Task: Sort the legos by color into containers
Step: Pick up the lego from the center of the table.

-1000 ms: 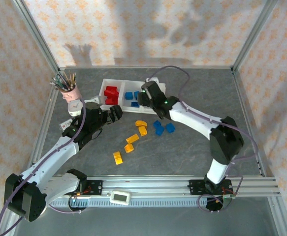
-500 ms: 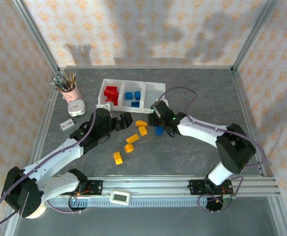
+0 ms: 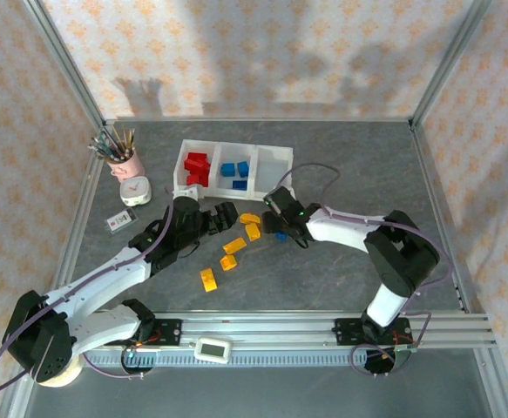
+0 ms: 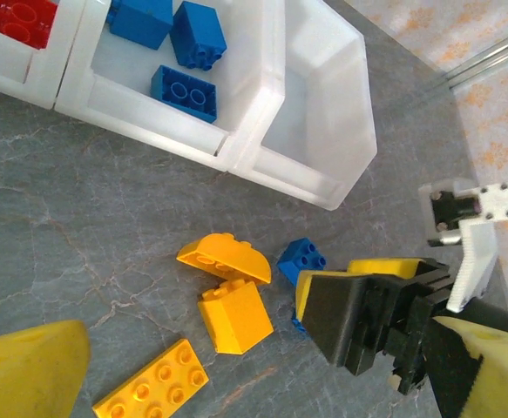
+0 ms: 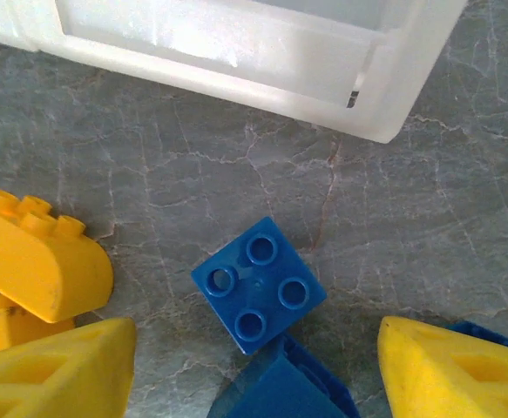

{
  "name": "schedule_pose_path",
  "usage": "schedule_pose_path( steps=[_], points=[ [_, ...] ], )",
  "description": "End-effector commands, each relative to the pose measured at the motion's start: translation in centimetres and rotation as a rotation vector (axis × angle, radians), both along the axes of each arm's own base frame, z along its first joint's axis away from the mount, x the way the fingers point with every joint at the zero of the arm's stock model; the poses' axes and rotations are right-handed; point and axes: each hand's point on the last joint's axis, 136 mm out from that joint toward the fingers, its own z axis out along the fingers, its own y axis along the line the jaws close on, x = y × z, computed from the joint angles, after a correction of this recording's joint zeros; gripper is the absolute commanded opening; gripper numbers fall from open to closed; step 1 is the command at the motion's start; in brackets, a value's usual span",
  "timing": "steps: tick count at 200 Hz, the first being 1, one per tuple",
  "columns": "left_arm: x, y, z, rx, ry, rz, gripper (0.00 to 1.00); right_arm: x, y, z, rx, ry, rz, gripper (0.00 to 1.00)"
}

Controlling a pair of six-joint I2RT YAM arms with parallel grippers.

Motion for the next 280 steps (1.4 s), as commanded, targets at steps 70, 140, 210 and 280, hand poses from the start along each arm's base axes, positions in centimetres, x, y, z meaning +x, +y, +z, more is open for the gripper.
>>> schedule_pose_path(
  steps=[70, 140, 210, 280],
  points=[
    [0.0, 0.6, -0.1, 0.001, -0.02, 0.039, 0.99, -3.4, 0.5, -0.6, -0.044, 0.043, 0.068, 0.64],
    [-0.1, 0.7, -0.1, 0.005, -0.02, 0.041, 0.99, -4.6, 0.7, -1.4, -0.063, 0.064, 0.084, 0.59],
    [-0.1, 1.0, 0.0, 0.013, -0.023, 0.052, 0.99, -4.1, 0.5, -2.2, -0.112, 0.063, 0.067, 0.51],
    [0.0, 0.9, 0.4, 0.008, -0.028, 0.052, 0.99, -3.7, 1.3, -0.8, -0.065, 0.034, 0.07, 0.38]
  ],
)
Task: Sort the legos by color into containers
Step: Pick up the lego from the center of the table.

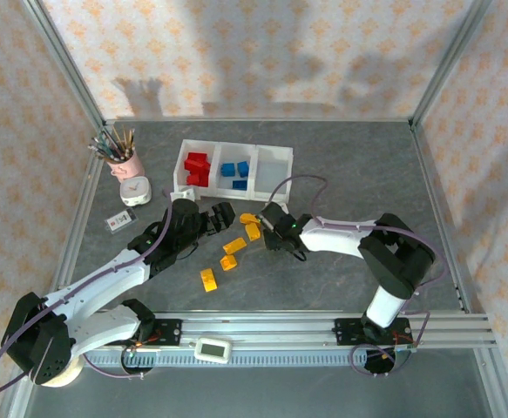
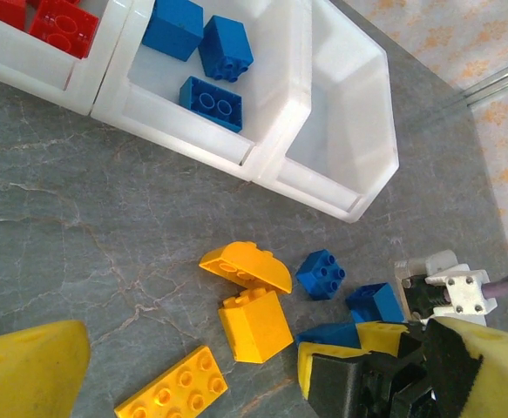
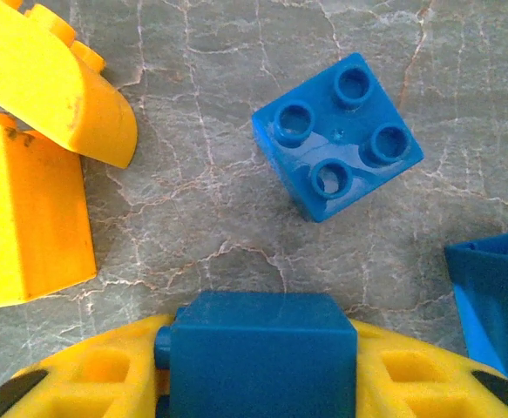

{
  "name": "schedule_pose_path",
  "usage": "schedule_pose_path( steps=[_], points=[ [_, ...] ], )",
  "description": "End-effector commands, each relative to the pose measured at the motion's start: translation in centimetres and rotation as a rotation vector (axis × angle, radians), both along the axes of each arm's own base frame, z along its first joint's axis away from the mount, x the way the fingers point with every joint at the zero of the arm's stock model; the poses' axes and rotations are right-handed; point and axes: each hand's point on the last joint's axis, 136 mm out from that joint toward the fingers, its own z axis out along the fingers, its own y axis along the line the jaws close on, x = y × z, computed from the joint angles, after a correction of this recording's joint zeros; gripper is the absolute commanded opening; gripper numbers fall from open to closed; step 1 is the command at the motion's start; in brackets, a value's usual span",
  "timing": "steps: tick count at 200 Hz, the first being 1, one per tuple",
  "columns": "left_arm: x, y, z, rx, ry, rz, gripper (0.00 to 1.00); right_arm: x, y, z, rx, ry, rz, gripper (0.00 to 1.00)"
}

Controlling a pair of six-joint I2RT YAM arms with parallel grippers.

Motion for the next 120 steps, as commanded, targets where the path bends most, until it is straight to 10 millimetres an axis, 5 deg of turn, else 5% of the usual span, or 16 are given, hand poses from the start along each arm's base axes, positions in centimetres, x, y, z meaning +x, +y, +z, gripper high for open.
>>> schedule_pose_path(
  steps=[1, 56, 120],
  points=[
    [0.0, 0.0, 0.8, -0.006, -0.023, 0.006, 0.99, 0.7, 0.5, 1.7, 0.017, -0.041, -0.011, 0.38],
    [0.3, 0.4, 1.4, 0.003, -0.034, 0.028, 0.99, 2.2, 2.1, 7.1, 0.1, -0.129, 0.004, 0.32],
    [0.2, 1.9, 1.9, 0.007, -0.045, 0.059, 0.99, 7.7, 6.4, 12.1, 0.187, -0.239, 0.001, 0.29]
  ],
)
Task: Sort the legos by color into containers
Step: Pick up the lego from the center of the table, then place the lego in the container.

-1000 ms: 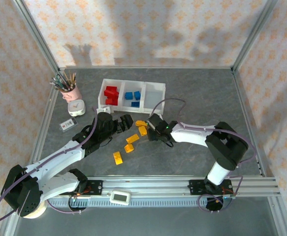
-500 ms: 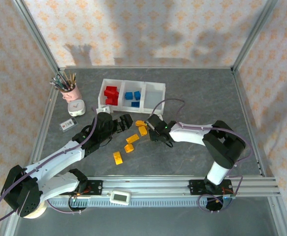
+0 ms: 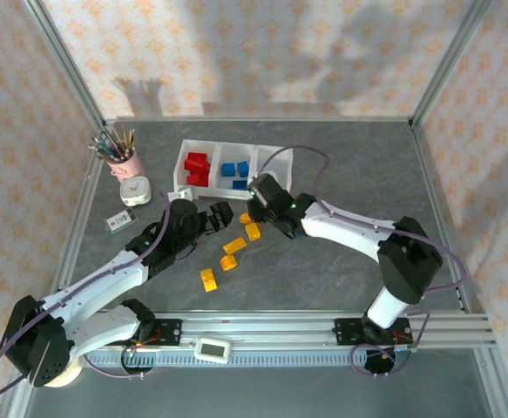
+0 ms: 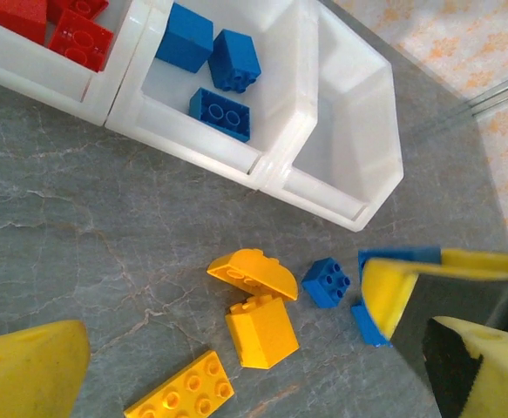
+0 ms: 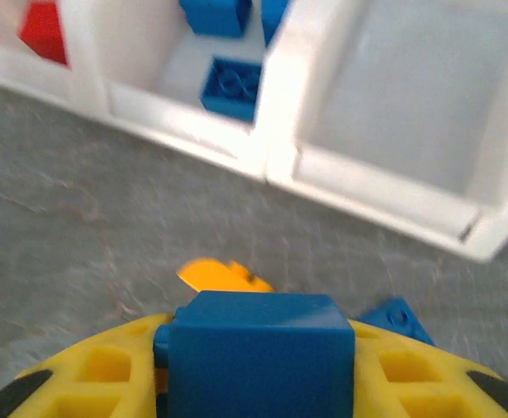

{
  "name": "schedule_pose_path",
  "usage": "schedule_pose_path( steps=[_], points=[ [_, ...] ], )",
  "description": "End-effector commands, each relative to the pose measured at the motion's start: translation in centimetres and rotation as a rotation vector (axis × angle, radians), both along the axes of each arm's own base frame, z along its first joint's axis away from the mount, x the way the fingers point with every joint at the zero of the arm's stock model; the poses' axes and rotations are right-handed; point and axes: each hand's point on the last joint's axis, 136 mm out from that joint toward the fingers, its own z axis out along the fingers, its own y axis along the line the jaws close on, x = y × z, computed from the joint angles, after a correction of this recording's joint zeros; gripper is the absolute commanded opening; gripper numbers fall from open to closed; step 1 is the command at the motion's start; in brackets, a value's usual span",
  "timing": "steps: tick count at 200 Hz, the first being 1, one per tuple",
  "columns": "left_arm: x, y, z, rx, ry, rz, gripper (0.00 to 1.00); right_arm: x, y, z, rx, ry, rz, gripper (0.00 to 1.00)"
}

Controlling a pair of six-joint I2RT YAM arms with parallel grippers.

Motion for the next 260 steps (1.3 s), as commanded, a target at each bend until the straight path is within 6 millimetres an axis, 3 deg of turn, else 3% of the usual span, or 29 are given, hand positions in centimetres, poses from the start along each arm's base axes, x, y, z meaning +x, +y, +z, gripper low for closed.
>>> schedule_pose_path(
  steps=[1, 38, 77, 119, 146, 179, 232, 260],
  points=[
    [0.1, 1.2, 1.3, 0.002, -0.027, 0.032, 0.99, 2.6, 1.0, 1.0, 0.003, -0.041, -0.02, 0.29],
    [0.4, 3.4, 0.9, 0.013, -0.001, 0.072, 0.99, 7.9, 3.0, 1.6, 0.021, -0.093, -0.068, 0.28],
    [0.7, 4.9, 0.9, 0.021, 0.005, 0.109, 0.99, 13.7, 4.3, 0.2, 0.001, -0.122, -0.114, 0.28],
    [1.1, 5.3, 1.2, 0.016, 0.0, 0.126, 0.99, 17.0, 6.1, -0.6, -0.059, -0.159, -0.115, 0.32],
    [1.3, 5.2, 1.1, 0.018, 0.005, 0.12, 0.99, 17.6, 6.7, -0.2, -0.057, -0.167, -0.102, 0.48],
    [1.5, 4.9, 1.3, 0.02, 0.009, 0.105, 0.99, 17.5, 6.5, 3.0, -0.032, -0.203, -0.099, 0.56],
    [1.5, 4.6, 2.0, 0.0, -0.009, 0.095, 0.99, 15.8, 5.3, 7.3, 0.011, -0.234, -0.086, 0.7],
    [1.3, 4.2, 2.1, -0.015, -0.009, 0.071, 0.99, 13.4, 3.4, 8.6, 0.04, -0.238, -0.093, 0.76]
  ],
)
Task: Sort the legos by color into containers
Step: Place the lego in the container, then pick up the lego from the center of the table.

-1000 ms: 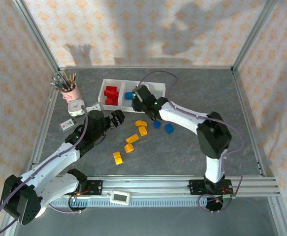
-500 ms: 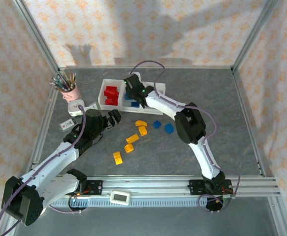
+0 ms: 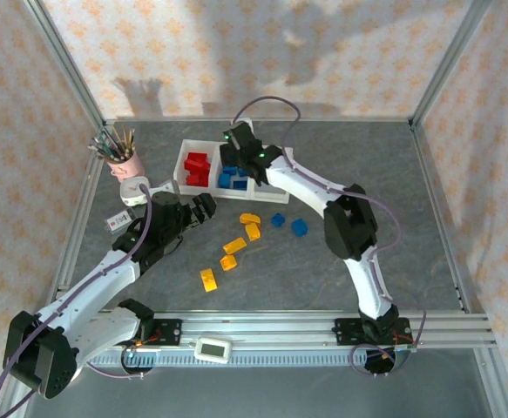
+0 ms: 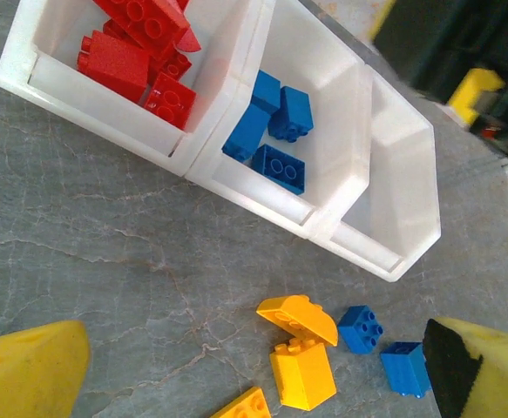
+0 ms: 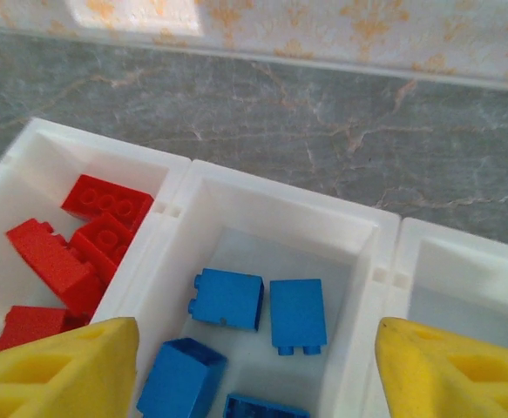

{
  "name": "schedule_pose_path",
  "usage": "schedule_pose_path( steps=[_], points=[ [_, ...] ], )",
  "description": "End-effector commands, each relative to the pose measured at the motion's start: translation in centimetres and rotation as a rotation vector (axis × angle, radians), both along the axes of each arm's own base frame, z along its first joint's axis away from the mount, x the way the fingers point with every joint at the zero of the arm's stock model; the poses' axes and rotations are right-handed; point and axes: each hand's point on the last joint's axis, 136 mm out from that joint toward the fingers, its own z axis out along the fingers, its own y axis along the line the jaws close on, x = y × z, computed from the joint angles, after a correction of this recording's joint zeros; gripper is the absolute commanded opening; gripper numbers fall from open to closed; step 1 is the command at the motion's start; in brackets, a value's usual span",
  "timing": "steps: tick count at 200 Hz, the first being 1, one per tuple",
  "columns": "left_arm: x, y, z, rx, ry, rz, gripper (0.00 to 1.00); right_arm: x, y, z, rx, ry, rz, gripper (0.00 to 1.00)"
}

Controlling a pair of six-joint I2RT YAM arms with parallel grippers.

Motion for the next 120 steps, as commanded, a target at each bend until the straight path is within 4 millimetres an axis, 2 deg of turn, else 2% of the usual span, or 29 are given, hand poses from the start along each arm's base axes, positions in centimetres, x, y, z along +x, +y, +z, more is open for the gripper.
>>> schedule_pose_path(
  steps=[1, 24, 42, 97, 120],
  points=[
    [0.2, -0.4, 1.7, -0.016, -0.036, -0.032, 0.99, -2.2, -2.0, 3.9, 0.045, -0.043, -0.011, 0.76],
    [0.0, -1.2, 1.9, -0.035, -0.044, -0.06, 0.99, -4.6, -4.8, 3.7, 0.05, -0.03, -0.046, 0.79],
    [-0.2, -2.0, 2.1, -0.039, -0.056, -0.078, 0.99, -6.6, -7.5, 2.5, 0.04, 0.002, -0.085, 0.82],
    [-0.5, -5.6, 1.5, -0.072, -0.06, -0.147, 0.99, -12.5, -15.5, -2.8, 0.016, 0.116, -0.236, 0.86],
    [-0.6, -7.1, 1.1, -0.083, -0.053, -0.177, 0.99, -14.6, -17.6, -5.0, 0.014, 0.157, -0.277, 0.88]
  ],
)
